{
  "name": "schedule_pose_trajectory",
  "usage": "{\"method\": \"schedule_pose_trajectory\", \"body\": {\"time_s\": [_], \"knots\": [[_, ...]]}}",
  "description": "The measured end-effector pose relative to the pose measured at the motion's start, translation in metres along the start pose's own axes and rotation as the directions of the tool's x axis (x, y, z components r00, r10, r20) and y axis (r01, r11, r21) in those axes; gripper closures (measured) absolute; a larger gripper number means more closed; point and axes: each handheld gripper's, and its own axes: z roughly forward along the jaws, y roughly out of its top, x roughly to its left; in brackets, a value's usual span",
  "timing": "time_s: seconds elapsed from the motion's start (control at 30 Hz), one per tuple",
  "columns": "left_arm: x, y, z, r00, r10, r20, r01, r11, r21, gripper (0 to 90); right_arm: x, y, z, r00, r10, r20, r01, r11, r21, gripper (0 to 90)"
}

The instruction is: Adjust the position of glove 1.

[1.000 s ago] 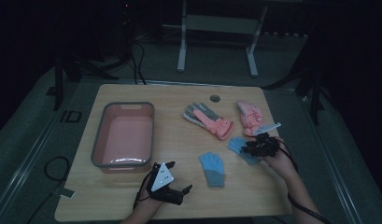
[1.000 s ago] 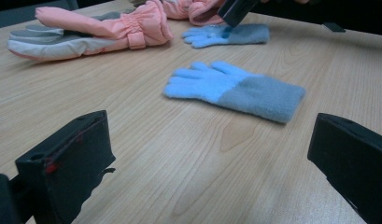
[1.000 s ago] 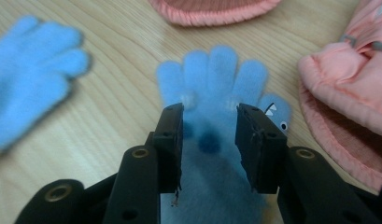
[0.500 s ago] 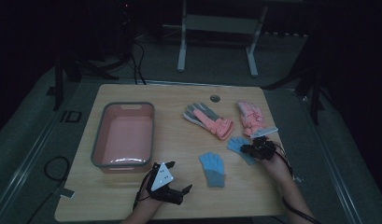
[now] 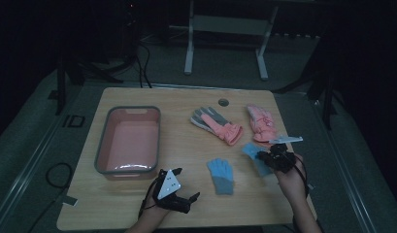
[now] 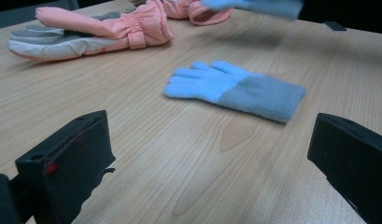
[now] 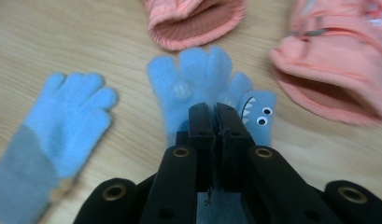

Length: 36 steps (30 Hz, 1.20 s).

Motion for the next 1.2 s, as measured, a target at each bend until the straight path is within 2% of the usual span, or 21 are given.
{"method": "schedule_pose_trajectory", "body": {"time_s": [0.13,0.2,0.33,0.4,0.47,0.57,0.67,0.77,0.8,0.9,1.03,1.2], "knots": [[0.0,0.0,0.0,1.0,0.0,0.0,0.0,1.0,0.001,0.0,0.004,-0.007,-0.018,0.995,0.064,0.077,-0.063,0.998,-0.016,86.1],[0.0,0.0,0.0,1.0,0.0,0.0,0.0,1.0,0.001,0.0,0.007,-0.012,-0.025,0.9898,0.101,0.1,-0.099,0.995,-0.024,86.2],[0.0,0.0,0.0,1.0,0.002,-0.001,-0.002,1.0,0.003,0.0,0.013,-0.024,-0.03,0.9819,0.14,0.128,-0.139,0.99,-0.019,86.1],[0.0,0.0,0.0,1.0,0.001,-0.002,-0.001,1.0,0.002,0.0,0.015,-0.029,-0.031,0.9787,0.147,0.143,-0.147,0.989,-0.013,86.1],[0.0,0.0,0.0,1.0,0.001,-0.004,-0.001,1.0,0.003,0.0,0.019,-0.035,-0.031,0.9736,0.142,0.179,-0.143,0.99,-0.009,86.1],[0.0,0.0,0.0,1.0,0.0,-0.004,0.0,1.0,0.003,0.0,0.024,-0.045,-0.026,0.9696,0.141,0.2,-0.146,0.989,0.009,86.1],[0.0,0.0,0.0,1.0,-0.001,-0.003,0.001,1.0,0.004,0.0,0.026,-0.053,-0.016,0.9711,0.159,0.178,-0.168,0.985,0.036,86.1],[0.0,0.0,0.0,1.0,-0.001,-0.002,0.001,1.0,0.005,0.0,0.027,-0.057,-0.01,0.9703,0.161,0.18,-0.172,0.984,0.046,86.0],[0.0,0.0,0.0,1.0,-0.002,-0.002,0.002,1.0,0.005,0.0,0.026,-0.059,-0.004,0.9669,0.166,0.194,-0.178,0.983,0.045,86.0],[0.0,0.0,0.0,1.0,-0.002,-0.001,0.002,1.0,0.005,0.0,0.023,-0.062,0.005,0.964,0.167,0.207,-0.182,0.982,0.054,85.6],[0.0,0.0,0.0,1.0,-0.003,-0.005,0.003,1.0,0.006,0.0,0.02,-0.068,0.017,0.9655,0.163,0.203,-0.182,0.98,0.08,81.9],[0.0,0.0,0.0,1.0,-0.005,-0.004,0.005,1.0,0.006,0.0,0.013,-0.066,0.02,0.9721,0.154,0.177,-0.17,0.982,0.079,77.2]]}}
